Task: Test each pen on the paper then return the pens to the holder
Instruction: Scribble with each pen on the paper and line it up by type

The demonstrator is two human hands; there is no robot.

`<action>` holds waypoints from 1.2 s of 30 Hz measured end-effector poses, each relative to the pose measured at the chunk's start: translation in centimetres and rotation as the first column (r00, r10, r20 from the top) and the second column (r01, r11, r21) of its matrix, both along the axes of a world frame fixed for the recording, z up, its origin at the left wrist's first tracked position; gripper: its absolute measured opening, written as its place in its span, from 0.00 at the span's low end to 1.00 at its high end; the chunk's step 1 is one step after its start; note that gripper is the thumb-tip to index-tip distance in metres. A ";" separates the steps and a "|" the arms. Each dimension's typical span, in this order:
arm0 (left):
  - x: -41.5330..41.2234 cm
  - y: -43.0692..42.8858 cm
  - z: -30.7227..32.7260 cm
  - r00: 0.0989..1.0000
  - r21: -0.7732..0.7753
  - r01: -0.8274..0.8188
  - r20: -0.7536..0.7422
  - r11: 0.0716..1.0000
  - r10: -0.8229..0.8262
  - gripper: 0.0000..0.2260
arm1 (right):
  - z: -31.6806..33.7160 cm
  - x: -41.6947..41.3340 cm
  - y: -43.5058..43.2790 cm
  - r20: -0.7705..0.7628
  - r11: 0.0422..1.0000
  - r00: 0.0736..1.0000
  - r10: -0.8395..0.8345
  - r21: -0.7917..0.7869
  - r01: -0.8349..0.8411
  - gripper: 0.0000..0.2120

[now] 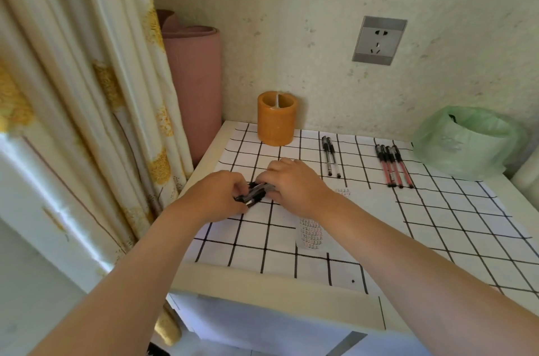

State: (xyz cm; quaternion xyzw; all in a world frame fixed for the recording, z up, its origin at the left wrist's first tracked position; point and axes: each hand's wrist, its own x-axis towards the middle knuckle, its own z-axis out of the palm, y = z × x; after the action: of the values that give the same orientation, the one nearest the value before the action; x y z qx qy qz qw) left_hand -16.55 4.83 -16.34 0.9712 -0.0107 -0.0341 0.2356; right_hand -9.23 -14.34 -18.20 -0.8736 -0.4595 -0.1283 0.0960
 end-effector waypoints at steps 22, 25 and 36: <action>-1.0 -5.7 2.7 0.975 -0.253 0.035 0.220 0.967 0.022 0.03 | 5.2 -3.9 -5.3 -0.028 0.988 0.988 -0.149 -0.034 0.148 0.16; -1.1 -7.0 3.3 0.960 -0.346 0.068 0.277 0.936 0.033 0.04 | 6.2 -4.5 -6.7 -0.043 0.981 0.980 -0.194 -0.038 0.193 0.24; -1.5 -11.9 2.7 0.969 -0.375 0.178 0.228 0.910 -0.095 0.04 | 5.4 -5.7 -11.8 -0.211 0.968 0.946 -0.248 -0.013 0.251 0.10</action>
State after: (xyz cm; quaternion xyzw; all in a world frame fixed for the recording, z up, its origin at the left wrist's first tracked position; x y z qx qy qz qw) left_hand -18.10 -7.05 -13.66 0.8994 -0.1096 0.0525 0.4198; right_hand -14.94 -26.16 -12.85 -0.9326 -0.3318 -0.0491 0.1333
